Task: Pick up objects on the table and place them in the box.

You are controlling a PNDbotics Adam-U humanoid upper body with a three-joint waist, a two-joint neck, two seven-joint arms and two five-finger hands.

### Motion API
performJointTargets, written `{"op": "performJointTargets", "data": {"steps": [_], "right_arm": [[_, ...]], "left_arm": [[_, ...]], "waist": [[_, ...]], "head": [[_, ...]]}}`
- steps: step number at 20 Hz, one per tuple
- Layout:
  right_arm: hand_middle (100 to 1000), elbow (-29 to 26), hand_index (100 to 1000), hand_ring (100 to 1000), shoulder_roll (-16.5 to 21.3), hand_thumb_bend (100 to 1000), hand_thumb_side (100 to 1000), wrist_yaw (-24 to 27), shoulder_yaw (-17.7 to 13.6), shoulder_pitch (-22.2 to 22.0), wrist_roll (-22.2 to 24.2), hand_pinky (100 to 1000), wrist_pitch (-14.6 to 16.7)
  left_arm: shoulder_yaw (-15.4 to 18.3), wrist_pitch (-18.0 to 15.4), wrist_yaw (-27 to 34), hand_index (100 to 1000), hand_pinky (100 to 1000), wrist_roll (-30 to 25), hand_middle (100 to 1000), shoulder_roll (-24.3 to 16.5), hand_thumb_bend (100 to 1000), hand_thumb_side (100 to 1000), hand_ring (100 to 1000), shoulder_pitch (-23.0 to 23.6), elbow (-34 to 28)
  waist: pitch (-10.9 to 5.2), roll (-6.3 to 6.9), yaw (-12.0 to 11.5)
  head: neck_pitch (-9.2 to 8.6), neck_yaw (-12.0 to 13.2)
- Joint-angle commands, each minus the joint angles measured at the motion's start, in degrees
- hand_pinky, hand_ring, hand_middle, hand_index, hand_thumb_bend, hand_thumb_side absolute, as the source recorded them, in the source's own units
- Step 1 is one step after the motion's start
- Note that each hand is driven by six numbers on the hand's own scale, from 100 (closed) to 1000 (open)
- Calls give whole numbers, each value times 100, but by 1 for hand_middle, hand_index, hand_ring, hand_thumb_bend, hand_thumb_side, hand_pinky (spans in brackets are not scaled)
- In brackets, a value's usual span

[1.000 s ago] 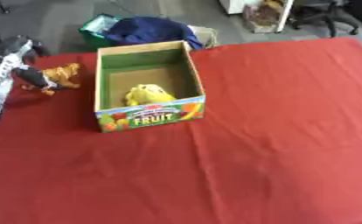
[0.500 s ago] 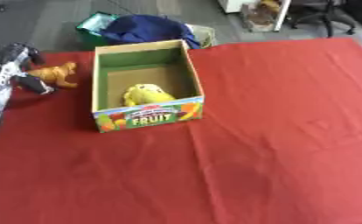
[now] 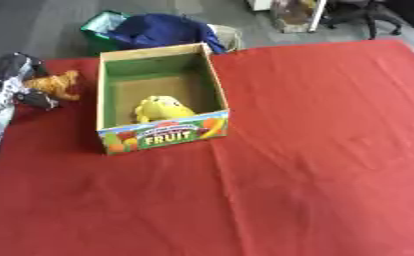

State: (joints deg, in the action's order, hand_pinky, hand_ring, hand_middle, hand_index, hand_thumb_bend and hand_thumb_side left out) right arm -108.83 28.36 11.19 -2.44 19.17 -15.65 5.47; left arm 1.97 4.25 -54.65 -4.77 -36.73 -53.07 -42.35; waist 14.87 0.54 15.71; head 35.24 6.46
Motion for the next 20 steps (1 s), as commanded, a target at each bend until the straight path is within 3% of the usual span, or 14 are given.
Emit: {"op": "performJointTargets", "data": {"steps": [1, 8, 14, 20], "right_arm": [[625, -41, 794, 601, 83, 351, 289, 27, -50, 61, 13, 567, 12], [625, -18, 795, 602, 94, 347, 290, 19, -56, 13, 19, 568, 14], [626, 1, 795, 603, 119, 344, 290, 9, -64, -48, 20, 569, 15], [626, 11, 796, 603, 112, 342, 290, 14, -50, -48, 47, 570, 17]], "left_arm": [[33, 22, -77, 488, 540, 102, 379, -112, 277, 100, 418, -114, -147], [0, -31, 133, 425, 500, 76, 319, -236, 316, 100, 365, -75, -596], [-174, -128, 451, 423, 489, -190, 323, -348, 367, 100, 369, -82, -1513], [-515, -283, 694, 428, 496, -534, 333, -142, 377, 100, 379, -242, -2425]], "waist": [[-92, -15, -3], [-223, -4, -55], [-347, 3, -97], [-395, -8, -80]], "head": [[-27, 4], [12, -27], [50, -70], [74, -54]]}}
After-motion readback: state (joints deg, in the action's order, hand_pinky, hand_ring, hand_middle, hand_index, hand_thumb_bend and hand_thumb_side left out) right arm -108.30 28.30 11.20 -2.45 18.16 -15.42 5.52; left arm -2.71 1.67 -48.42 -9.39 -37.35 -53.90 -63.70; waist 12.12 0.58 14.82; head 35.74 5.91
